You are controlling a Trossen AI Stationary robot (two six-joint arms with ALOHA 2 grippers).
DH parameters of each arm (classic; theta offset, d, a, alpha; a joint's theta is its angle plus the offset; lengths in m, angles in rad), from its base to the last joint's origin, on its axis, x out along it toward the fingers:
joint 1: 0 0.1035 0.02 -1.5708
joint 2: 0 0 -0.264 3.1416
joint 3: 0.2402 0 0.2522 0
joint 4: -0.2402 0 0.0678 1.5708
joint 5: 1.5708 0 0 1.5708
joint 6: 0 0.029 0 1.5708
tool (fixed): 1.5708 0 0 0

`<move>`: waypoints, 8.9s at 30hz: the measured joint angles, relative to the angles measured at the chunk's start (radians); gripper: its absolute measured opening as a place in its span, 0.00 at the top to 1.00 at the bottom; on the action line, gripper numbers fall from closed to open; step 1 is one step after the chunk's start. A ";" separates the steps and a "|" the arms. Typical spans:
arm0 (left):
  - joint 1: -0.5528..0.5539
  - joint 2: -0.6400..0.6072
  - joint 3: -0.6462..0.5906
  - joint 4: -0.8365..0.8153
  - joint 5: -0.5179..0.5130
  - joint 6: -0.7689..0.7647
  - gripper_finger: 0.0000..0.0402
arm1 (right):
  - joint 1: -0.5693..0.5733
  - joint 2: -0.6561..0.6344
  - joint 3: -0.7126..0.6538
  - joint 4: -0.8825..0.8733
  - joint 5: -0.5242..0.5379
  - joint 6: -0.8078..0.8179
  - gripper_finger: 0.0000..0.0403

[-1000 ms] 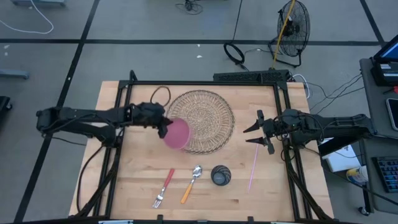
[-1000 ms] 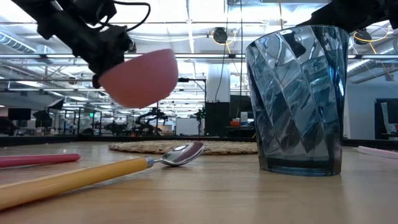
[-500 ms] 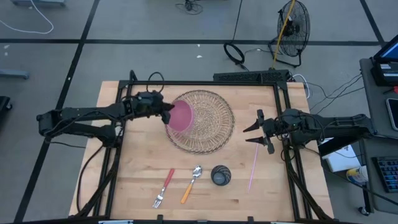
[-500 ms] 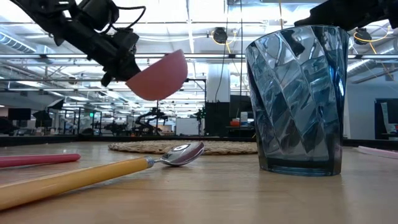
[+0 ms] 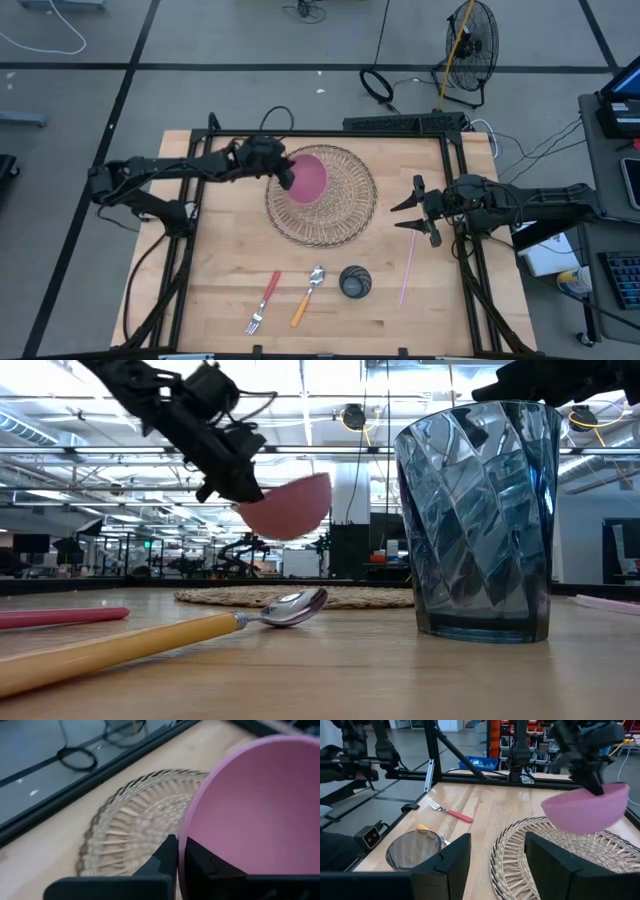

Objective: Pick & Place Utensil
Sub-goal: Put the pink bowl on the woven mat, then put the red fork into the pink bowl on the woven mat

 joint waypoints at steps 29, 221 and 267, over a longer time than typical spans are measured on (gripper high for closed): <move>0.084 0.281 0.163 -0.234 0.140 0.059 0.90 | 0.000 0.000 0.000 -0.018 -0.001 0.003 0.56; -0.896 0.361 0.114 -0.406 0.042 -0.569 0.67 | 0.098 0.178 0.001 0.202 -0.078 -0.054 0.56; -0.770 0.338 0.116 -0.330 0.049 -0.349 0.78 | 0.098 0.178 0.001 0.201 -0.078 -0.051 0.56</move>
